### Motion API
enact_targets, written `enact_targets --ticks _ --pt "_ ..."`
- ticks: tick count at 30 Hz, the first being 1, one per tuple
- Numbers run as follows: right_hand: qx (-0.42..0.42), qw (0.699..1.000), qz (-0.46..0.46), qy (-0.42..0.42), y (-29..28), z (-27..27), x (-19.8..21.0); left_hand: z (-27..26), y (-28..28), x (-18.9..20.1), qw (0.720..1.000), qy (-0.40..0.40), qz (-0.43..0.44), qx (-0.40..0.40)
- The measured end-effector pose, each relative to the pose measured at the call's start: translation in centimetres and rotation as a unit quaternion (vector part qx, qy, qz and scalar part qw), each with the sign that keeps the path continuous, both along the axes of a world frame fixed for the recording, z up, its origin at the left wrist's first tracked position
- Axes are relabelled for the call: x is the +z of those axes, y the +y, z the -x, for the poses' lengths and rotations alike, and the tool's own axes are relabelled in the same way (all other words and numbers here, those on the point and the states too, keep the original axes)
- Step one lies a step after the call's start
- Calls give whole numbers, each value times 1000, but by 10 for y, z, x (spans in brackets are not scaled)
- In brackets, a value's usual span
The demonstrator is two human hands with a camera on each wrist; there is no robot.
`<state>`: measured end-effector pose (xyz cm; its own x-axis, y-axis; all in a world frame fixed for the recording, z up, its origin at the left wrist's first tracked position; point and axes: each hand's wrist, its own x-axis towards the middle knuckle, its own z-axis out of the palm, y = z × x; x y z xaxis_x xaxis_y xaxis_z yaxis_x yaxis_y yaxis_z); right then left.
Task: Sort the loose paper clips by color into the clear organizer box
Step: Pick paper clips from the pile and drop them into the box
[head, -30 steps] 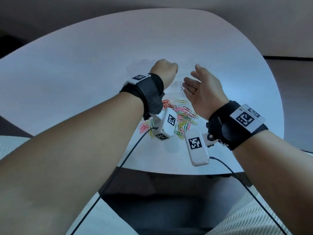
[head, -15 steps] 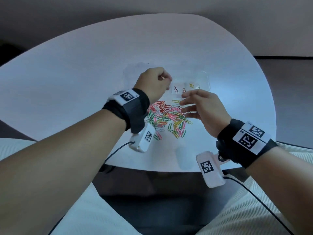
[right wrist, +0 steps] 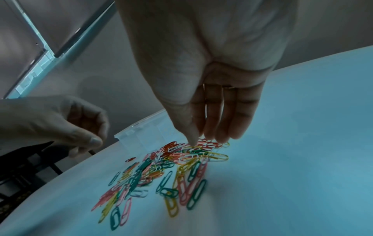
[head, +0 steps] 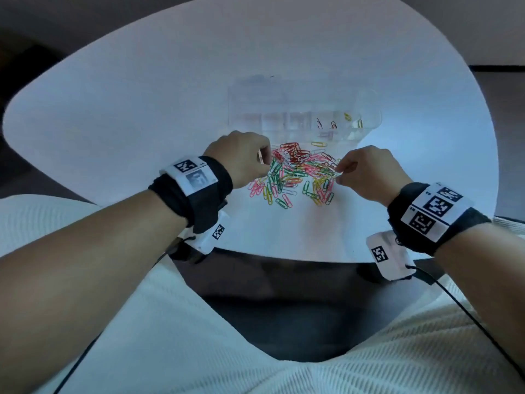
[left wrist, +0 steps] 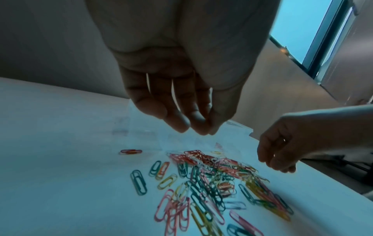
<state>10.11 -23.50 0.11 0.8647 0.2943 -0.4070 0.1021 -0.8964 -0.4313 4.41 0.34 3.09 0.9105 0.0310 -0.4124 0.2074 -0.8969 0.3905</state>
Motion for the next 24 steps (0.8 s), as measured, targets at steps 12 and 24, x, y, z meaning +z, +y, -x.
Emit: enact_targets --ticks 12,24 --pt "18 999 29 -36 -10 4 -18 0 2 -17 999 12 -29 -20" --pt "43 998 18 -36 -7 -7 -33 -11 4 -45 999 25 20 -15"
